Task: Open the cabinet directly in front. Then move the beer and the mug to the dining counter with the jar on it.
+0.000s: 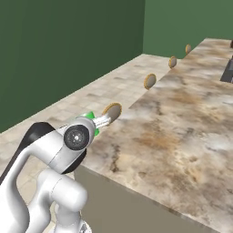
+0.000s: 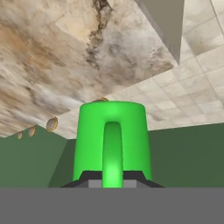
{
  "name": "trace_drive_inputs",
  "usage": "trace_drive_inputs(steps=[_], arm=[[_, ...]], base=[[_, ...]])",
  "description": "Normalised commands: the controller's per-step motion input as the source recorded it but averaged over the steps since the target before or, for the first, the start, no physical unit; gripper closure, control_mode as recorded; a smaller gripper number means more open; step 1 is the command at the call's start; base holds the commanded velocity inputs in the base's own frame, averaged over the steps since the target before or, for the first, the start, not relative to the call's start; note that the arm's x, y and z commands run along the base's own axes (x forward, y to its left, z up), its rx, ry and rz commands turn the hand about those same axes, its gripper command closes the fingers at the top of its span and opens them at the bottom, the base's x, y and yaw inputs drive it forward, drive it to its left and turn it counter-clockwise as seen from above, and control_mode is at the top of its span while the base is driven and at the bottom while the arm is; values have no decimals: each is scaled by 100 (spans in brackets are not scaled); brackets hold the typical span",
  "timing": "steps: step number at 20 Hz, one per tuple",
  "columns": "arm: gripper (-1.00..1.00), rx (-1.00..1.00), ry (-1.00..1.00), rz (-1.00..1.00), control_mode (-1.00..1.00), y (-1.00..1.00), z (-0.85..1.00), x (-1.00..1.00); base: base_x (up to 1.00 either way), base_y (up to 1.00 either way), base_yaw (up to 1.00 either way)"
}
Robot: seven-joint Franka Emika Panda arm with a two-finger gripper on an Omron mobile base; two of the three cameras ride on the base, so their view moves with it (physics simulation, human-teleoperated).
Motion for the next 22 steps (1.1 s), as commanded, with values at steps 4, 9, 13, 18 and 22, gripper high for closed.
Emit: trace_drive_inputs(steps=[4,9,13,18,22], arm=[[100,2,-3,-7,-100,1,0,3],[100,12,-7,-2,-100,-13,0,-2],[100,21,-4,0,-100,-39,0,-14],[100,14,1,-1,-100,-21,0,-1],[100,2,13,-2,-100,-8,0,0]], base=[[0,0,0],[0,0,0],[0,0,0],[0,0,0],[0,0,0]])
